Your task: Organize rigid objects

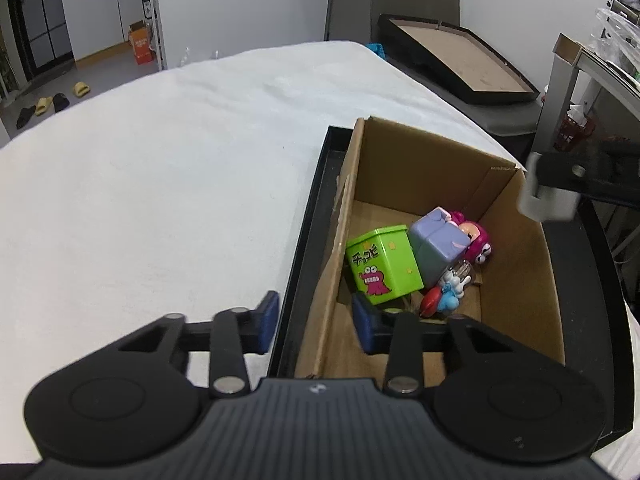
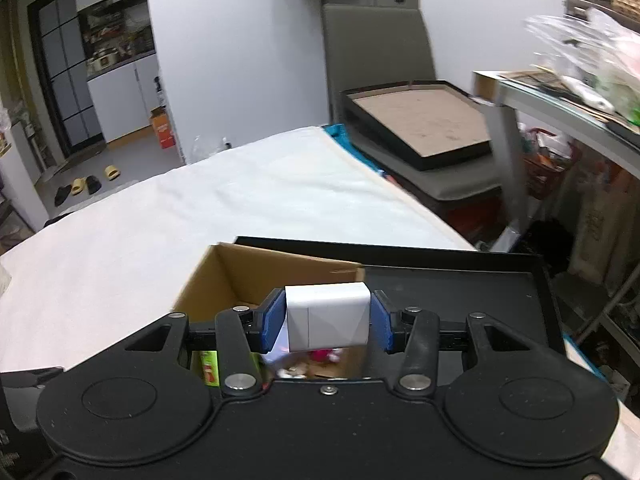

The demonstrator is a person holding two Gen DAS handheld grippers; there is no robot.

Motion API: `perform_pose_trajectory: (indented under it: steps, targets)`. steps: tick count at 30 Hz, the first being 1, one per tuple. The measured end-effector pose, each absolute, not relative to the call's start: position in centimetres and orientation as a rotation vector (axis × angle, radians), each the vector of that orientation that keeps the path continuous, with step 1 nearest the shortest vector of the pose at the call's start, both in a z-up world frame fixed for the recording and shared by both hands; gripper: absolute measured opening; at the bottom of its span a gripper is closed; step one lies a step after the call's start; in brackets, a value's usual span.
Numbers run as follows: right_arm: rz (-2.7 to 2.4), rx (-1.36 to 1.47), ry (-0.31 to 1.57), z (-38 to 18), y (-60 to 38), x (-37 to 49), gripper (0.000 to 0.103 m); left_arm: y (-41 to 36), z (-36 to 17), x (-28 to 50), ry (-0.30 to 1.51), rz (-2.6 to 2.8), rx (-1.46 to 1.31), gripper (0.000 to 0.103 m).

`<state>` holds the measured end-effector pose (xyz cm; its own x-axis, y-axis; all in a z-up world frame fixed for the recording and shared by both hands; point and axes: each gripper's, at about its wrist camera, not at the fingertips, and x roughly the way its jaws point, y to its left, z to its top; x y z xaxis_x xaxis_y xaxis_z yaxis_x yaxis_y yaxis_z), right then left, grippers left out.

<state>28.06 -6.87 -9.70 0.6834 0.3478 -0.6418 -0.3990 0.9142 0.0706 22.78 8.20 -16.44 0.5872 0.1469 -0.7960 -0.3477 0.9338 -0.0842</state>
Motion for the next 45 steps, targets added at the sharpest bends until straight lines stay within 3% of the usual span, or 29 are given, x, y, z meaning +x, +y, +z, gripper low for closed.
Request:
perform_pose_trajectory:
  steps: [4, 7, 18, 22, 33, 45]
  targets:
    - [0.437, -0.097, 0.716, -10.2, -4.9, 28.1, 0.045, 8.5, -17.1, 23.1, 0.923, 0.274, -0.277, 0.020]
    - [0.453, -0.106, 0.720, -10.4, -3.7, 28.2, 0.045, 8.8, -17.3, 23.1, 0.922, 0.268, -0.301, 0.016]
    - [0.503, -0.106, 0.695, -9.8, -1.2, 29.3, 0.046, 9.4, -17.7, 23.1, 0.927, 0.253, -0.334, 0.016]
    - [0.518, -0.108, 0.668, -9.6, -0.9, 29.2, 0.055, 9.8, -17.6, 23.0, 0.925, 0.252, -0.336, 0.016]
    - [0.424, -0.017, 0.753, -10.0, -5.7, 28.0, 0.056, 9.3, -16.9, 22.8, 0.924, 0.243, -0.301, 0.016]
    - [0.330, 0.062, 0.754, -8.2, -10.9, 25.8, 0.075, 8.5, -13.7, 22.0, 0.953, 0.221, -0.290, 0.020]
